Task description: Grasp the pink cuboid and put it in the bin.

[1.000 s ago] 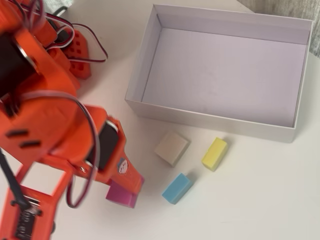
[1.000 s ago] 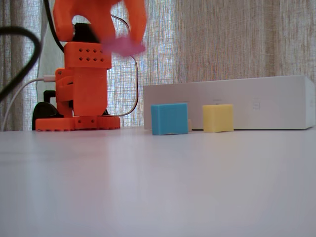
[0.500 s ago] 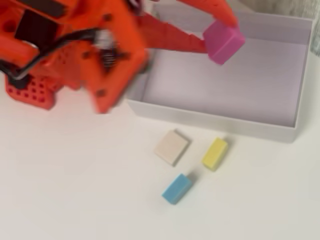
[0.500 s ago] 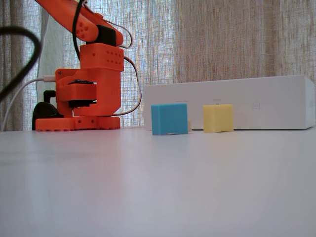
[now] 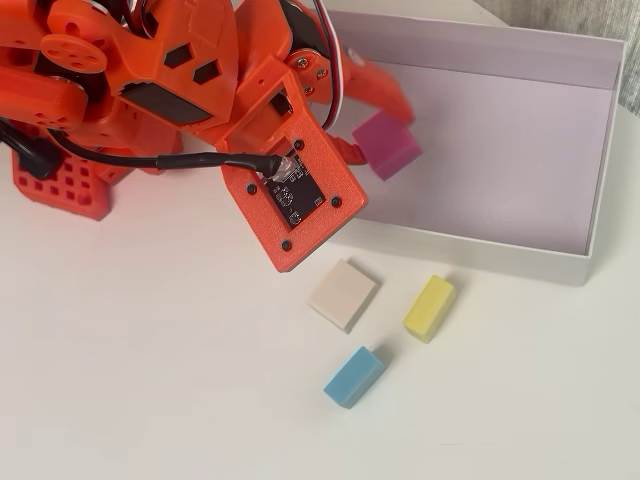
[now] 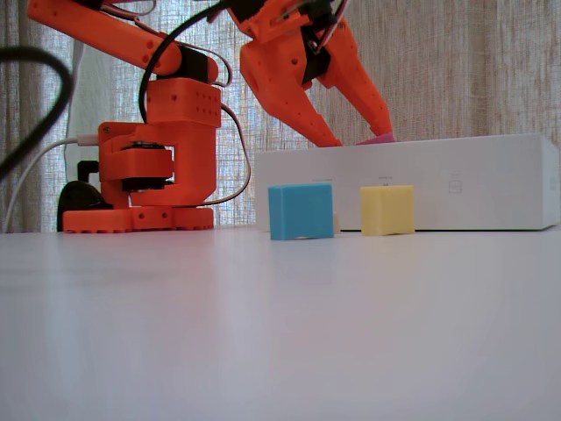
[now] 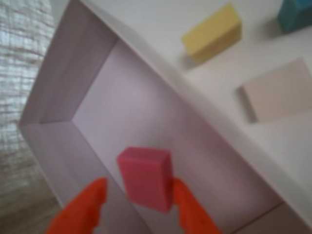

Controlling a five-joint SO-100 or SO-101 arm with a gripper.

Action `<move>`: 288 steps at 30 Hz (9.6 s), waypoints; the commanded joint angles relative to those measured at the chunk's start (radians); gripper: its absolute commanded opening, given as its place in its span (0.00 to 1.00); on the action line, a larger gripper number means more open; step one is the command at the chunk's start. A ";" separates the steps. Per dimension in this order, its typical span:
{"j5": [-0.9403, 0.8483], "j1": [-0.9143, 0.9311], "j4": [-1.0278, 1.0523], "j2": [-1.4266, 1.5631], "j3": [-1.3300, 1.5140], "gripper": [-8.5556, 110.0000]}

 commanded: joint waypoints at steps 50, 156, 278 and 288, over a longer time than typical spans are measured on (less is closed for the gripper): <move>0.325 0.666 0.333 0.558 0.179 0.00; 0.324 0.669 0.333 0.558 0.179 0.00; 0.324 0.669 0.333 0.558 0.179 0.00; 0.324 0.669 0.333 0.558 0.179 0.00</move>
